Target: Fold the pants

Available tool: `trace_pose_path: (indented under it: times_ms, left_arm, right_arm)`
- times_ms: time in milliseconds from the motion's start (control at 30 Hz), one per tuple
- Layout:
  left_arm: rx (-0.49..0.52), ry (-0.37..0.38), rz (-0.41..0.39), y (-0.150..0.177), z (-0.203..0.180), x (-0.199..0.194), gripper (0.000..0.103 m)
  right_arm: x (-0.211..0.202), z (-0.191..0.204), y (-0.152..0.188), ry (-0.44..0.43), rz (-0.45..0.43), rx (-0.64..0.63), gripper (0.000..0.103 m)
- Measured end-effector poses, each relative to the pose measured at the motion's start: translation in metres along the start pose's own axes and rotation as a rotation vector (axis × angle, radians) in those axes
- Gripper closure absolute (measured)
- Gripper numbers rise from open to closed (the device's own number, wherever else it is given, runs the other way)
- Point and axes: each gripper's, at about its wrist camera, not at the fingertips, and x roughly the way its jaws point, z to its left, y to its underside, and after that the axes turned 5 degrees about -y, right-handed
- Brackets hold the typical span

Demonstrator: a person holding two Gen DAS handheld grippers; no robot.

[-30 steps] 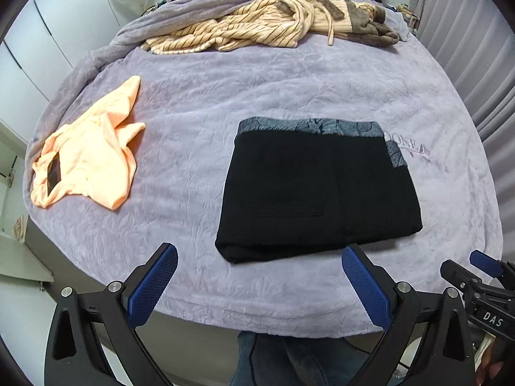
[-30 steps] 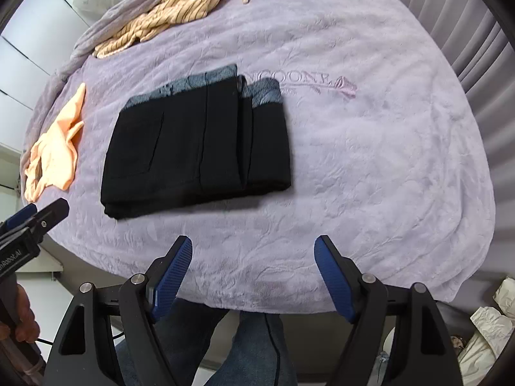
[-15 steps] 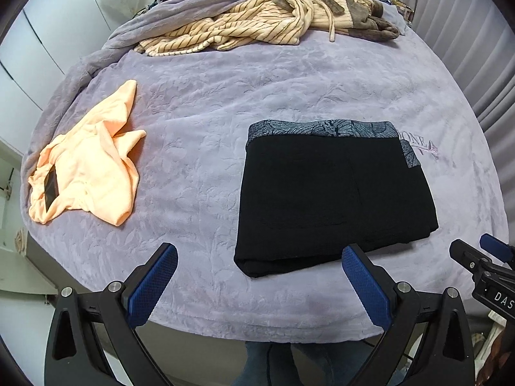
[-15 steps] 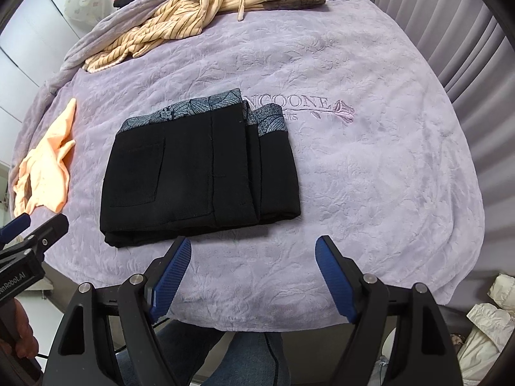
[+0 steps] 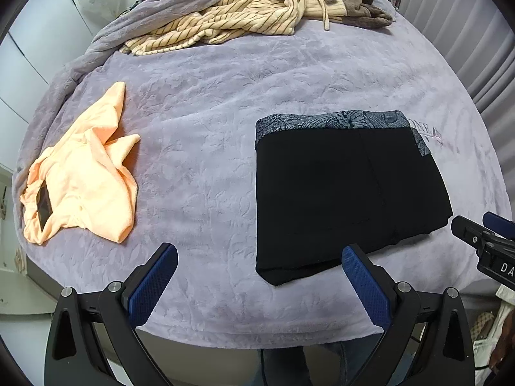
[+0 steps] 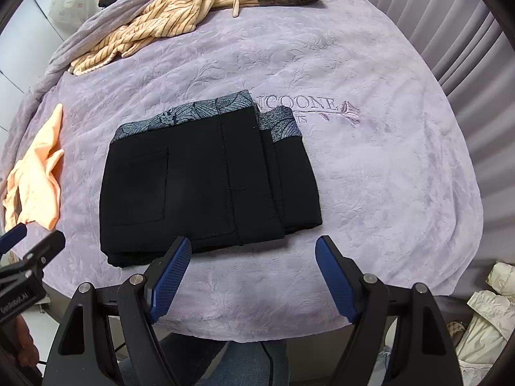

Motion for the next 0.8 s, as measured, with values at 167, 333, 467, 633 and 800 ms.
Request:
trace_pose_path:
  times_ms: [167, 333, 467, 633, 800]
  left_arm:
    - [0.016, 0.006, 0.037, 0.003, -0.002, 0.011, 0.001]
    - [0.018, 0.010, 0.063, 0.002, -0.012, 0.018, 0.001]
    - [0.012, -0.001, 0.079, -0.002, -0.025, 0.022, 0.001]
    - [-0.029, -0.024, 0.104, -0.008, -0.034, 0.024, 0.001]
    - [-0.036, -0.039, 0.136, -0.011, -0.045, 0.035, 0.001]
  right_arm:
    - [0.006, 0.004, -0.001, 0.007, 0.018, 0.006, 0.021]
    - [0.012, 0.003, -0.001, 0.014, 0.047, -0.006, 0.021]
    - [0.017, -0.005, -0.005, 0.012, 0.070, -0.026, 0.021]
    - [0.026, -0.014, -0.018, 0.000, 0.100, -0.073, 0.021]
    - [0.033, -0.022, -0.030, -0.014, 0.119, -0.103, 0.021]
